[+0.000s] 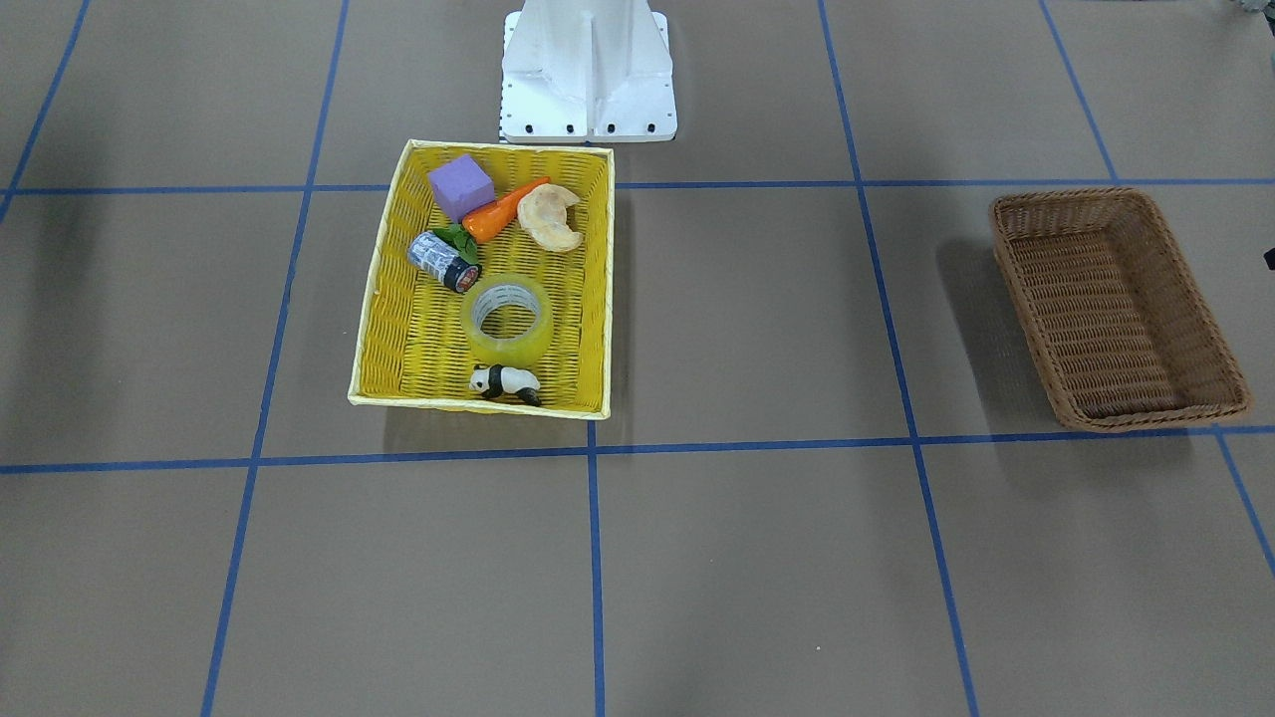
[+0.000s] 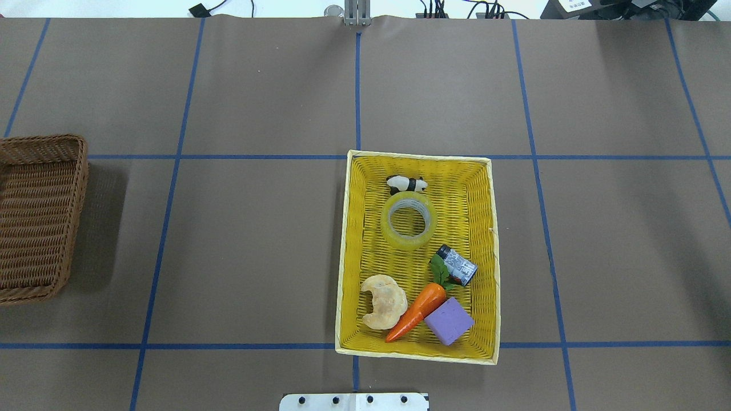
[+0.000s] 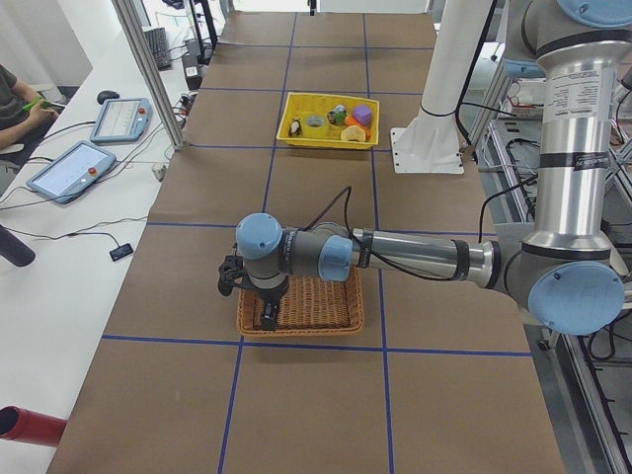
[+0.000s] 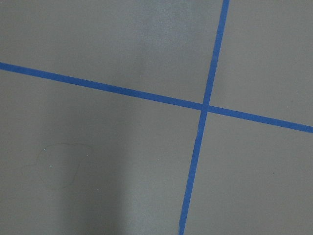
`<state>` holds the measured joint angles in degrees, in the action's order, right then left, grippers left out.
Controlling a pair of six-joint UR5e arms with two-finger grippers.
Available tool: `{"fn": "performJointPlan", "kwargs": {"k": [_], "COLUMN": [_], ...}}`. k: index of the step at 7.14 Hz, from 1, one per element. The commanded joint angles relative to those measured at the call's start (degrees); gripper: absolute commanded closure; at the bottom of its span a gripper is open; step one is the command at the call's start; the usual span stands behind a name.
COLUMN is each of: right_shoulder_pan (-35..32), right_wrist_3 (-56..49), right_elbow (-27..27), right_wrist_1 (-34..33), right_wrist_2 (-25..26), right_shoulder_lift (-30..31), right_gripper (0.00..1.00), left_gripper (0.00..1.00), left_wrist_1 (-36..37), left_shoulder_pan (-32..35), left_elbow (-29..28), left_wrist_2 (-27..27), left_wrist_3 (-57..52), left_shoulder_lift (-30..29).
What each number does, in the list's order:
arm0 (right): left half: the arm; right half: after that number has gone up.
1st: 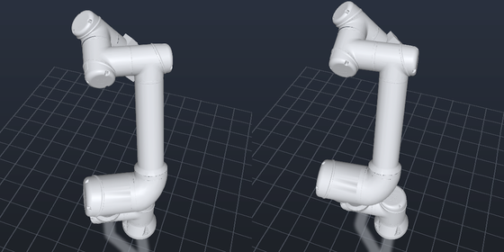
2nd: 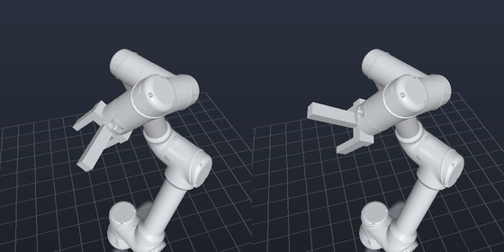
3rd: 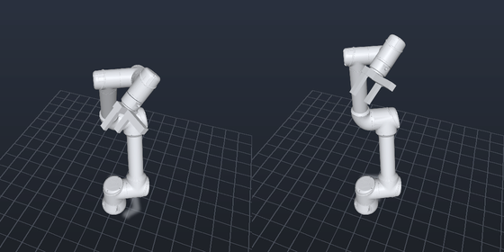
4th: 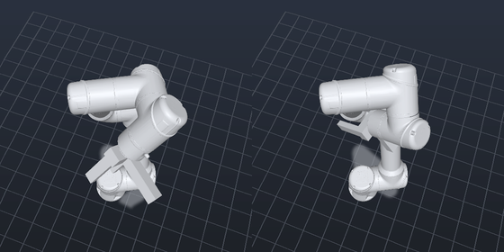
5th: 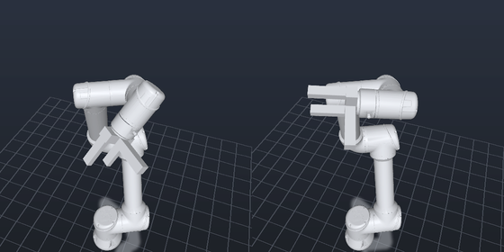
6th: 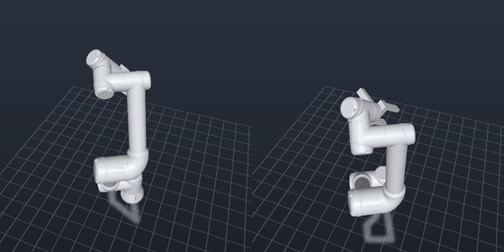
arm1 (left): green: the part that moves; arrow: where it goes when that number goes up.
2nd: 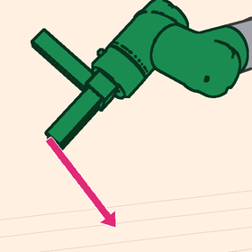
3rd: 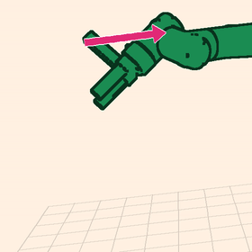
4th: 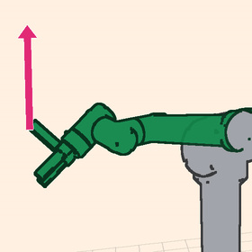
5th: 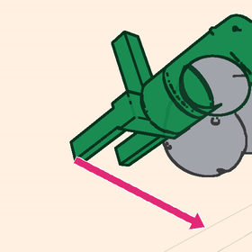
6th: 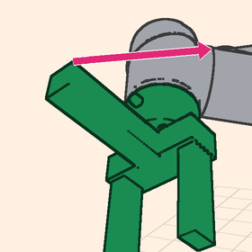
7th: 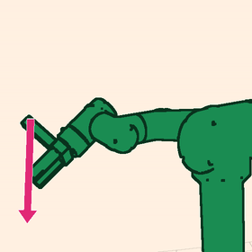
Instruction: Move tape to another basket
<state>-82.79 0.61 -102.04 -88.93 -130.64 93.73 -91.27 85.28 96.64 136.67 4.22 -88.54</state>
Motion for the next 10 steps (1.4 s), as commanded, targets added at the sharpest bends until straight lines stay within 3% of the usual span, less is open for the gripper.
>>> {"fn": "performJointPlan", "kwargs": {"k": [1, 7, 10], "right_shoulder_pan": [0.09, 0.26, 0.26], "right_wrist_3": [0.01, 0.01, -0.87], "right_elbow": [0.18, 0.00, -0.18], "right_wrist_1": [0.16, 0.60, 2.43], "right_wrist_2": [-0.41, -1.29, -4.28], "right_shoulder_lift": [-0.12, 0.05, 1.63], "right_gripper": [0.00, 0.00, 0.00], "left_gripper": [0.02, 0.02, 0.02], "left_wrist_1": [-4.92, -6.20, -6.11], "left_shoulder_pan": [-0.02, -0.11, -0.02], "left_elbow": [-0.57, -1.80, -1.72], "left_wrist_2": [-0.43, -1.05, -1.05], "left_wrist_3": [0.08, 0.00, 0.08], "left_shoulder_lift": [0.65, 0.83, 0.83]}}
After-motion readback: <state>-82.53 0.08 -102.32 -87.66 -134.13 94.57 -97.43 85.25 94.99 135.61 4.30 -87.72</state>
